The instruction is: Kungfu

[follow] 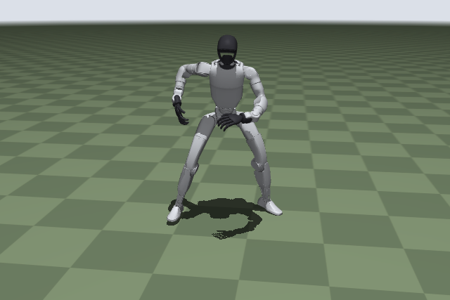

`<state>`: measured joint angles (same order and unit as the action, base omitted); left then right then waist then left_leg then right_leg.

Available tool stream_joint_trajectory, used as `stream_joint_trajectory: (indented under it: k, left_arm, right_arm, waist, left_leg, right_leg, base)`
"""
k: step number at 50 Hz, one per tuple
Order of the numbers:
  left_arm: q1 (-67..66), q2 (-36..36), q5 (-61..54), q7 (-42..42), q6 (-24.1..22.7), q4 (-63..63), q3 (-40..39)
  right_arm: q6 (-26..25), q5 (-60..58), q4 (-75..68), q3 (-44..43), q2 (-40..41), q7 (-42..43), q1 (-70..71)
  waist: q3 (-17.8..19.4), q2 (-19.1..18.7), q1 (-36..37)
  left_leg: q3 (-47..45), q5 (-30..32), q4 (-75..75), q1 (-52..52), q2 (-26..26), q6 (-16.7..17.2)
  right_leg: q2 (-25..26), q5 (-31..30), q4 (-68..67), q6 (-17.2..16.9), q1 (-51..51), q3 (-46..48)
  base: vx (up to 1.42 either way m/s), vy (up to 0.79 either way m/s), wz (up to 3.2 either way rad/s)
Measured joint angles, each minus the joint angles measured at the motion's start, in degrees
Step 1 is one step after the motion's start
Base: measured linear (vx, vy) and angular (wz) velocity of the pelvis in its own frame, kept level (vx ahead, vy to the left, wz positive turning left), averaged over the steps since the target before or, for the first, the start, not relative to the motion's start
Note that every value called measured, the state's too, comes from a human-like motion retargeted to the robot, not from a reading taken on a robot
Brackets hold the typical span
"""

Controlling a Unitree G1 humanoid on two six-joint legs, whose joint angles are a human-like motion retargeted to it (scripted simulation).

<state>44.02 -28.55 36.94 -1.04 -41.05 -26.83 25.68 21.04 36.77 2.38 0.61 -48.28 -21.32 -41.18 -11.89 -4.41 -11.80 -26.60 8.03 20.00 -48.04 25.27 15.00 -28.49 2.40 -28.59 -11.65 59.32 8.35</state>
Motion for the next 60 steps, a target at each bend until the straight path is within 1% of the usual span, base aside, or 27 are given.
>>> stream_joint_trajectory:
  k: [2, 5, 8, 10, 11, 12, 13, 15, 17, 18, 21, 23, 25, 28, 33, 35, 38, 42, 45, 47, 48, 50, 52, 55, 57, 58, 60]
  left_arm:
    - [3.04, -2.59, -3.32, -1.79, 0.71, 4.82, -1.12]
    - [9.59, -0.45, -6.28, -4.36, 3.39, 10.37, -4.77]
    - [19.01, 3.09, -7.70, -4.01, 8.03, 16.44, -10.73]
    - [22.79, 4.16, -9.39, -2.91, 10.43, 20.10, -16.08]
    - [23.36, 3.20, -10.75, -3.28, 10.86, 21.64, -19.15]
    - [23.82, 2.38, -12.17, -3.78, 11.07, 23.11, -22.36]
    - [24.04, 1.84, -13.69, -4.58, 10.81, 24.44, -25.81]
    - [24.02, 2.31, -17.47, -7.24, 9.93, 27.11, -30.96]
    - [23.85, 1.10, -19.64, -9.21, 8.61, 29.95, -32.32]
    - [22.59, -0.11, -18.74, -10.21, 8.63, 31.78, -33.15]
    - [16.95, -2.62, -12.19, -15.00, 11.22, 36.31, -36.13]
    - [12.87, -3.74, -9.35, -17.61, 11.30, 37.51, -38.77]
    - [8.90, -5.08, -8.96, -18.69, 10.62, 37.47, -40.83]
    - [2.78, -5.35, -11.60, -16.66, 9.73, 37.02, -43.82]
    - [-10.72, -4.22, -10.57, -18.13, 10.11, 36.55, -50.49]
    - [-18.64, -2.83, -9.30, -19.46, 10.38, 36.39, -54.97]
    - [-31.20, 1.29, -7.51, -20.19, 11.34, 33.63, -62.95]
    - [-45.17, 8.94, -8.60, -19.49, 14.21, 22.81, -70.44]
    - [-50.81, 12.87, -13.41, -16.20, 16.41, 5.98, -73.94]
    - [-52.31, 13.33, -20.88, -12.40, 19.37, -9.00, -73.02]
    - [-51.70, 14.15, -26.81, -9.24, 21.41, -16.70, -71.39]
    - [-48.22, 16.32, -43.27, -0.67, 24.07, -28.99, -67.73]
    - [-42.09, 20.42, -66.91, 12.07, 24.69, -36.91, -62.54]
    - [-32.09, 25.50, -98.12, 31.75, 32.44, -46.75, -55.89]
    - [-26.00, 30.37, -114.13, 35.93, 34.72, -47.05, -55.08]
    - [-23.31, 32.11, -123.11, 37.02, 34.85, -46.07, -52.02]
    - [-18.86, 33.95, -131.46, 38.86, 35.65, -43.15, -46.03]
  right_arm:
    - [1.57, 4.81, 0.46, -4.30, 2.33, 2.65, -7.84]
    - [8.45, 9.18, -0.73, -5.28, 8.98, 12.80, -11.77]
    - [14.63, 1.34, -11.37, 4.74, 23.80, 23.17, 5.20]
    - [18.78, -5.36, -29.76, 9.74, 36.24, 23.49, 25.32]
    - [19.18, -4.64, -44.79, 9.82, 40.81, 19.53, 38.65]
    - [16.45, -4.38, -59.59, 8.02, 44.12, 14.79, 51.23]
    - [7.47, -5.05, -73.89, 2.44, 44.93, 8.49, 62.29]
    - [-13.57, -13.48, -92.59, -7.00, 43.16, -0.25, 76.51]
    - [-11.01, -5.79, -99.77, -3.60, 41.62, -2.39, 84.11]
    - [-8.78, -4.68, -99.78, -3.52, 42.53, -0.72, 85.93]
    - [-4.89, -9.03, -96.71, -7.52, 47.01, 5.99, 86.74]
    - [-2.52, -7.71, -95.71, -7.15, 49.62, 4.00, 86.74]
    - [-3.66, -3.92, -96.51, -4.38, 51.64, -0.13, 87.21]
    - [-6.22, 0.67, -96.37, -2.83, 52.82, -3.11, 86.67]
    - [-2.80, 2.74, -89.68, 0.31, 52.51, -2.52, 83.42]
    - [-2.69, 0.32, -85.67, 2.13, 51.77, -2.69, 82.58]
    - [-2.47, -3.26, -77.52, 4.63, 49.89, -3.00, 83.26]
    - [-3.17, -5.34, -63.13, 9.40, 45.70, -3.58, 87.18]
    - [-4.67, -4.25, -48.36, 13.11, 39.00, -2.13, 91.90]
    - [-5.45, -2.10, -35.78, 14.88, 30.96, 0.37, 94.89]
    - [-6.27, -0.85, -28.75, 15.03, 25.13, 2.15, 96.20]
    - [-5.87, 1.10, -14.73, 11.94, 14.26, 5.94, 98.17]
    - [-3.93, 1.66, -2.34, 3.60, 3.94, 10.71, 98.01]
    - [3.60, 0.69, 11.23, -14.12, -7.94, 17.59, 92.03]
    - [9.03, -0.22, 16.20, -27.96, -13.02, 21.28, 86.63]
    - [11.20, -2.26, 18.54, -34.31, -14.66, 23.69, 83.82]
    - [13.97, -9.23, 21.54, -43.08, -17.61, 28.68, 79.08]
  waist:
    - [0.37, 0.03, 1.34]
    - [0.62, -1.17, 4.76]
    - [1.14, -1.32, 13.58]
    - [-1.08, -0.94, 19.32]
    - [-2.30, -0.67, 21.09]
    - [-2.93, -0.59, 22.90]
    - [-2.37, -0.86, 24.78]
    - [-1.50, -0.03, 28.59]
    - [-0.71, 3.29, 30.34]
    - [-1.06, 4.48, 30.64]
    - [0.42, 4.59, 31.57]
    - [0.87, 4.71, 30.59]
    - [0.76, 5.30, 28.31]
    - [1.34, 5.50, 27.07]
    - [1.83, 5.73, 25.39]
    - [1.64, 5.44, 24.59]
    - [1.59, 4.45, 22.93]
    - [0.50, 2.53, 20.76]
    - [-1.47, 3.72, 16.46]
    - [-2.45, 6.47, 14.49]
    - [-3.45, 7.96, 12.88]
    - [-4.26, 8.99, 10.70]
    - [-5.53, 7.86, 7.69]
    - [-10.80, 4.12, 0.51]
    - [-12.40, 2.04, -4.65]
    - [-11.36, 2.08, -5.81]
    - [-9.55, 2.50, -7.75]
  left_leg:
    - [2.20, -2.06, 7.64, -3.91, 3.09, -0.27]
    - [4.76, -5.76, 18.99, -10.67, 3.82, -4.04]
    - [7.43, -10.91, 24.01, -13.43, 1.93, -4.44]
    - [8.10, -14.08, 27.76, -16.37, 0.17, -5.41]
    - [7.97, -14.93, 29.16, -17.98, -0.59, -5.91]
    - [7.69, -15.79, 30.51, -19.26, -1.21, -6.47]
    - [7.12, -16.68, 31.78, -19.87, -1.57, -7.13]
    - [5.17, -18.62, 34.05, -21.46, -3.51, -8.98]
    - [3.90, -19.83, 35.03, -23.05, -6.40, -10.44]
    - [3.98, -19.94, 35.00, -24.03, -7.21, -10.66]
    - [6.00, -19.10, 34.59, -23.89, -7.22, -10.52]
    - [7.00, -18.40, 33.89, -24.08, -7.08, -10.42]
    - [7.32, -17.54, 32.58, -24.56, -7.09, -10.34]
    - [7.91, -15.97, 30.32, -23.79, -6.27, -9.57]
    - [7.86, -13.20, 26.18, -20.70, -5.54, -7.65]
    - [7.15, -11.96, 23.57, -18.75, -4.90, -6.64]
    - [5.72, -9.33, 17.50, -14.32, -4.01, -4.59]
    - [3.94, -4.07, 6.63, -6.43, -1.67, -0.31]
    - [-0.14, 2.14, -4.72, -0.22, -6.82, 0.00]
    - [-3.40, 6.20, -12.46, 5.19, -11.15, 0.00]
    - [-4.11, 8.37, -16.86, 7.38, -15.16, 0.00]
    - [-5.57, 10.29, -21.82, 9.12, -17.67, 0.00]
    - [-4.73, 10.65, -23.35, 7.78, -17.10, 0.00]
    - [-4.78, 11.43, -22.46, 0.94, -13.96, 0.00]
    - [-5.63, 11.49, -21.95, -1.60, -12.73, 0.00]
    - [-4.91, 11.12, -21.53, -0.50, -12.41, 0.00]
    - [-3.53, 10.65, -20.97, 2.10, -12.15, 0.00]
  right_leg:
    - [0.98, -1.82, 4.78, -0.87, -6.69, 2.89]
    - [-0.14, -6.25, 13.01, -2.90, -16.83, 8.16]
    - [-1.45, -10.85, 19.94, -3.35, -24.78, 15.79]
    - [-2.80, -13.35, 22.45, -1.97, -26.83, 19.85]
    - [-3.71, -14.37, 22.98, -0.95, -26.33, 21.66]
    - [-4.74, -15.29, 23.25, -0.26, -25.87, 23.22]
    - [-6.02, -16.01, 22.96, -0.24, -25.47, 24.29]
    - [-9.82, -16.95, 21.35, -0.81, -23.11, 24.89]
    - [-13.25, -17.24, 19.63, -0.48, -21.06, 24.77]
    - [-13.79, -17.19, 19.36, 0.40, -20.56, 25.06]
    - [-11.81, -16.91, 19.74, 3.07, -23.28, 25.59]
    - [-10.73, -16.62, 19.20, 3.49, -23.28, 24.30]
    - [-10.34, -15.94, 17.80, 3.69, -21.36, 22.27]
    - [-9.70, -14.66, 15.79, 3.04, -19.61, 20.55]
    - [-9.90, -11.42, 11.69, -1.01, -17.04, 17.44]
    - [-10.10, -9.53, 8.59, -1.78, -14.25, 15.22]
    - [-9.24, -6.13, 2.31, -0.78, -8.02, 8.96]
    - [-5.89, -0.94, -3.69, 0.05, -3.64, 5.96]
    - [-8.09, 1.43, -7.38, -1.00, 2.18, 0.76]
    - [-10.21, 2.50, -10.04, -1.09, 5.90, -1.75]
    - [-12.75, 2.34, -10.55, -1.56, 7.79, -3.06]
    - [-13.53, 3.69, -13.43, -1.17, 9.91, -2.87]
    - [-12.27, 6.36, -16.66, -0.70, 10.89, -0.98]
    - [-11.36, 10.27, -21.68, 0.63, 14.37, 2.48]
    - [-11.37, 12.49, -25.01, 2.26, 17.27, 3.64]
    - [-10.98, 13.38, -26.00, 2.84, 17.23, 3.51]
    - [-10.13, 14.94, -27.67, 3.57, 17.50, 2.33]
  base:
    - [0.42, 0.35, 0.21]
    - [0.39, 0.77, 0.94]
    - [0.35, 1.01, 0.87]
    - [0.37, 0.78, 0.79]
    - [0.23, 0.62, 0.62]
    - [0.07, 0.64, 0.37]
    - [-0.06, 0.65, 0.37]
    - [-0.14, 0.47, 0.72]
    - [0.11, 0.14, 1.17]
    - [0.19, -0.02, 0.86]
    - [0.03, -0.14, 0.17]
    - [-0.04, -0.17, -0.01]
    - [-0.06, -0.24, 0.03]
    - [-0.12, -0.26, -0.13]
    - [-0.17, -0.31, -0.07]
    - [-0.27, -0.32, -0.39]
    - [-0.30, -0.28, -0.52]
    - [-0.32, -0.39, -0.67]
    - [-0.48, -0.45, 0.27]
    - [-0.33, -0.34, 0.12]
    - [-0.33, -0.40, 0.41]
    - [-0.42, -0.55, 0.16]
    - [-0.37, -0.66, 0.11]
    - [-0.27, -0.70, 0.74]
    - [-0.32, -0.52, 0.27]
    - [-0.30, -0.37, -0.60]
    - [-0.24, -0.20, -0.82]
